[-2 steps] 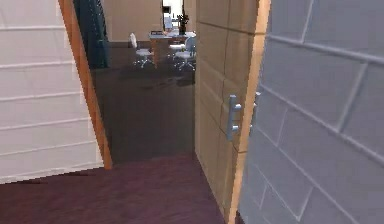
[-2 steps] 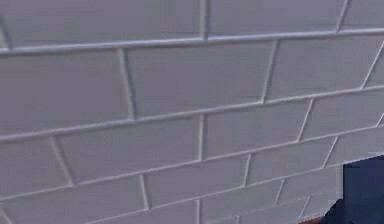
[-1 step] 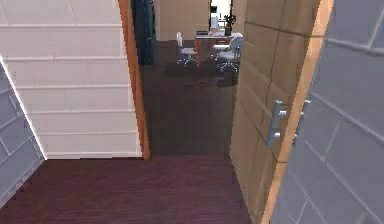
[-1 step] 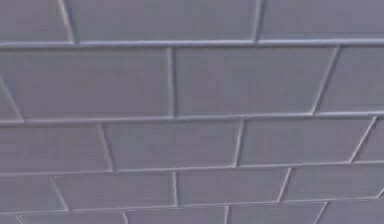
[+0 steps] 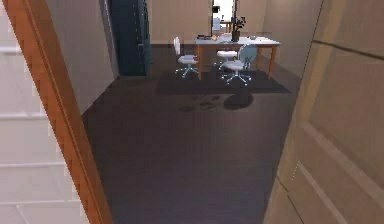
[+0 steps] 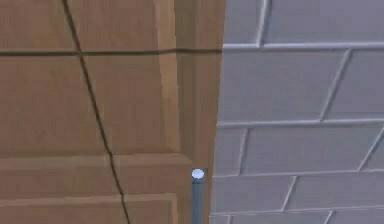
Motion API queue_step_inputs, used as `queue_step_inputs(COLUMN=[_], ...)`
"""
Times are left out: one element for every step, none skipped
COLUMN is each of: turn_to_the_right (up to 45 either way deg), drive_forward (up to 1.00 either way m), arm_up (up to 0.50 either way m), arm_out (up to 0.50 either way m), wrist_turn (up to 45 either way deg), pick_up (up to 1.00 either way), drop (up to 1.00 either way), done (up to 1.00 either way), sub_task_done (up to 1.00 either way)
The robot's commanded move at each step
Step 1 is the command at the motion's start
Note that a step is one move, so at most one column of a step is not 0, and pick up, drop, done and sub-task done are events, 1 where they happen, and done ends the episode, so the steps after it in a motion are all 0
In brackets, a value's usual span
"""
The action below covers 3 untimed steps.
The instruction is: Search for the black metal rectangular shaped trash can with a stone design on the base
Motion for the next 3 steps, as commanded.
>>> queue_step_inputs(turn_to_the_right=[0.0, -12.0, 0.0], drive_forward=[0.65, 0.0, 1.0], arm_up=[0.0, 0.0, 0.0], arm_out=[0.0, 0.0, 0.0], wrist_turn=[0.0, 0.0, 0.0], pick_up=[0.0, 0.0, 0.0], drop=[0.0, 0.0, 0.0], done=[0.0, 0.0, 0.0], sub_task_done=[0.0, 0.0, 0.0])
